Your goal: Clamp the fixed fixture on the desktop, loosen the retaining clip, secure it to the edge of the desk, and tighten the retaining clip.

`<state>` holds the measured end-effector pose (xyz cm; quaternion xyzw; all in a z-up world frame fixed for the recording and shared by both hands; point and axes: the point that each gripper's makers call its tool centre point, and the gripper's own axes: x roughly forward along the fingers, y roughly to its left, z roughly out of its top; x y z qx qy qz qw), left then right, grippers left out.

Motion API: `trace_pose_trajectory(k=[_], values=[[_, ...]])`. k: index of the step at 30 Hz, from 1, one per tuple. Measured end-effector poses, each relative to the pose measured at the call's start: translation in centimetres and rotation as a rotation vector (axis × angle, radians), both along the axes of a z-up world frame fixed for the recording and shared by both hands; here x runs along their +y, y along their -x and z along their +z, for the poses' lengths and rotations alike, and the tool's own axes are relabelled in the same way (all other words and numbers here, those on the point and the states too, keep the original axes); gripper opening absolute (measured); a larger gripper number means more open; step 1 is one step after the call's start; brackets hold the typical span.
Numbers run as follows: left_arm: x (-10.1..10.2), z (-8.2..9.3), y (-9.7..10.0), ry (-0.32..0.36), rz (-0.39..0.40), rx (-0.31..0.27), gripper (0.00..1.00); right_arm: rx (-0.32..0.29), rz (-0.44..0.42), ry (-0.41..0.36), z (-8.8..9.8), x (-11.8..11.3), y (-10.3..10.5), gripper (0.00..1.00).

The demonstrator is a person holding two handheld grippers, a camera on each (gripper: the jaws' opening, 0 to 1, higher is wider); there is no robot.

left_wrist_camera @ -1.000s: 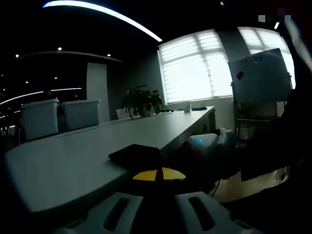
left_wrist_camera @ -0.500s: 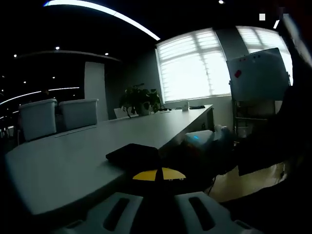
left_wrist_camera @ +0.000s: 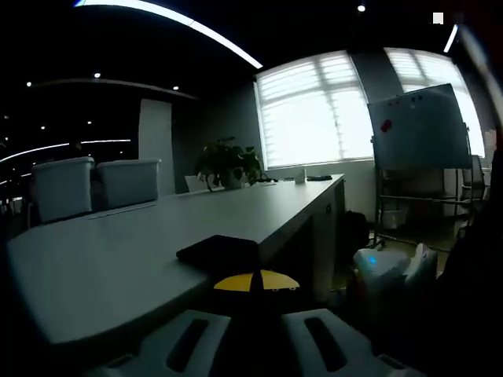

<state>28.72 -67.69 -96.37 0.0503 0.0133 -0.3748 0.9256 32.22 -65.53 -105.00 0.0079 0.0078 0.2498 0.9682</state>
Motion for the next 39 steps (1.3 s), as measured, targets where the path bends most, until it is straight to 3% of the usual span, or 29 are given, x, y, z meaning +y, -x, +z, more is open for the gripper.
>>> trace_pose_trajectory(k=[4, 12, 14, 17, 21, 24, 29, 32, 39], values=[[0.3, 0.1, 0.1, 0.006, -0.001, 0.0, 0.01, -0.003, -0.038, 0.016, 0.3, 0.9, -0.1, 0.5], [0.3, 0.1, 0.2, 0.013, -0.004, -0.002, 0.01, -0.005, -0.119, 0.035, 0.6, -0.2, -1.1, 0.5], [0.3, 0.1, 0.2, 0.014, -0.004, -0.002, 0.01, -0.014, -0.153, 0.077, 0.5, -0.9, -1.3, 0.45], [0.2, -0.1, 0.2, 0.01, -0.005, 0.001, 0.01, -0.003, -0.166, 0.039, 0.7, -1.2, -1.5, 0.39], [0.0, -0.3, 0.2, 0.005, -0.006, 0.003, 0.01, -0.01, -0.17, 0.071, 0.7, -0.9, -1.6, 0.37], [0.0, -0.3, 0.2, 0.003, -0.006, 0.001, 0.01, 0.0, -0.165, 0.075, 0.4, -0.7, -1.5, 0.28], [0.0, -0.3, 0.3, -0.002, -0.008, -0.005, 0.01, -0.018, -0.168, 0.114, 0.6, -0.8, -1.5, 0.25], [0.0, -0.3, 0.3, -0.001, -0.009, -0.007, 0.01, 0.004, -0.151, 0.097, 0.6, -0.7, -1.4, 0.25], [0.0, -0.2, 0.3, 0.0, -0.011, -0.009, 0.01, 0.035, -0.002, 0.143, 0.4, -0.2, -1.4, 0.24]])
